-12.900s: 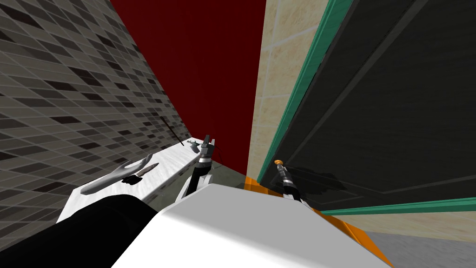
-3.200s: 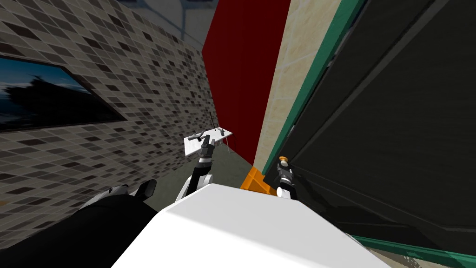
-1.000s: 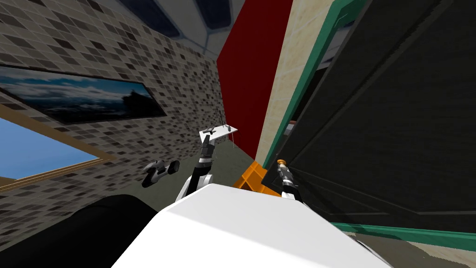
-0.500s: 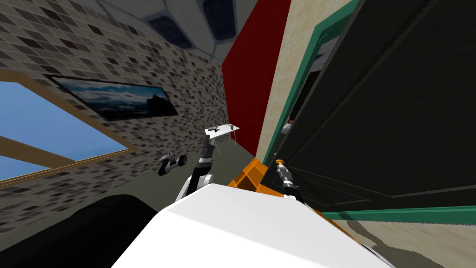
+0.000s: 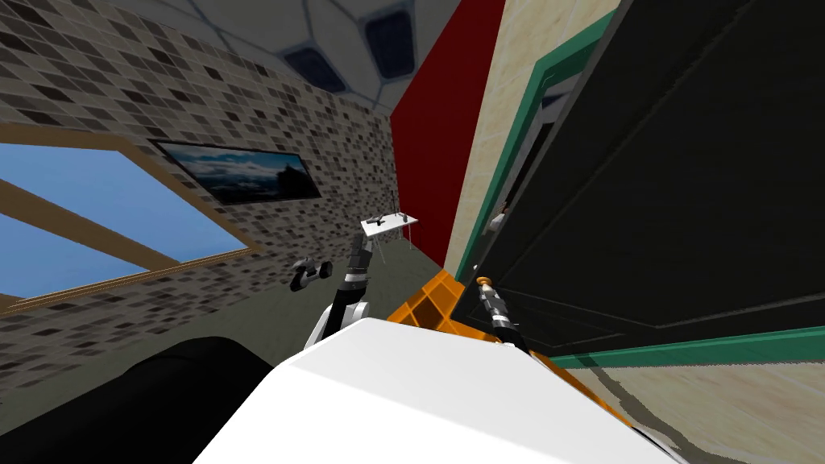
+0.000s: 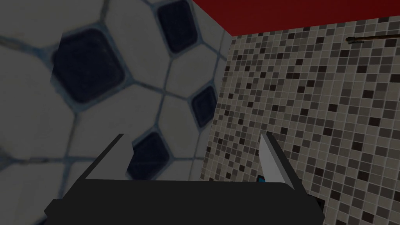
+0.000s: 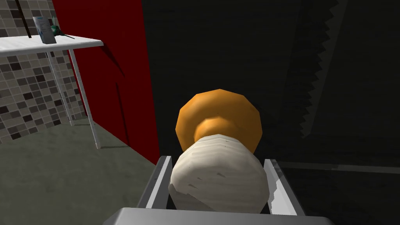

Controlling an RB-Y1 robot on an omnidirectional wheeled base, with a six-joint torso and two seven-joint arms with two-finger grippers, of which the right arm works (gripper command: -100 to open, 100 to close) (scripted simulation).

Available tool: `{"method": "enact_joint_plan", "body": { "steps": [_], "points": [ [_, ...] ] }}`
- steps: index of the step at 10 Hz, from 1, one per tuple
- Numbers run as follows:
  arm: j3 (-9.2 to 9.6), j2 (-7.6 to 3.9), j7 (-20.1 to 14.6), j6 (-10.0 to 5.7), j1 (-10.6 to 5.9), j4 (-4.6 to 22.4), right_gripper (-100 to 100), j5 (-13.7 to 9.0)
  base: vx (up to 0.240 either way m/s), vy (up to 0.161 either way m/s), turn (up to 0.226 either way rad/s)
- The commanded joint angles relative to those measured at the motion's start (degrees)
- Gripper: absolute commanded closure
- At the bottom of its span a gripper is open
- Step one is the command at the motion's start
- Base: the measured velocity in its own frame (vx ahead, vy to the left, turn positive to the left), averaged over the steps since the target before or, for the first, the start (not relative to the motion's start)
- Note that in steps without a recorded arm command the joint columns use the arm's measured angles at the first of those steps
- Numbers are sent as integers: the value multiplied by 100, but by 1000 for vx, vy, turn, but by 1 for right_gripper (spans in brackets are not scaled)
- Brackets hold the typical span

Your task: Pull the door open

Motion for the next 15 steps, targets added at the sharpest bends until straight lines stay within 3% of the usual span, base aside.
{"method": "enact_joint_plan", "body": {
  "steps": [1,4,5,7,8,15],
  "points": [
    [135,-86,-126,-72,85,-65,100,65,-218,-15,72],
    [252,-170,-245,-146,132,-95,100,122,-136,-41,38],
    [387,-267,-383,-231,187,-130,100,189,-167,-41,92],
    [490,-340,-487,-296,228,-156,100,239,-198,-46,67],
    [445,-326,-443,-254,199,-159,100,218,-83,-11,11],
    [897,-704,-932,-868,529,-111,100,415,-181,-62,111]
  ]
}}
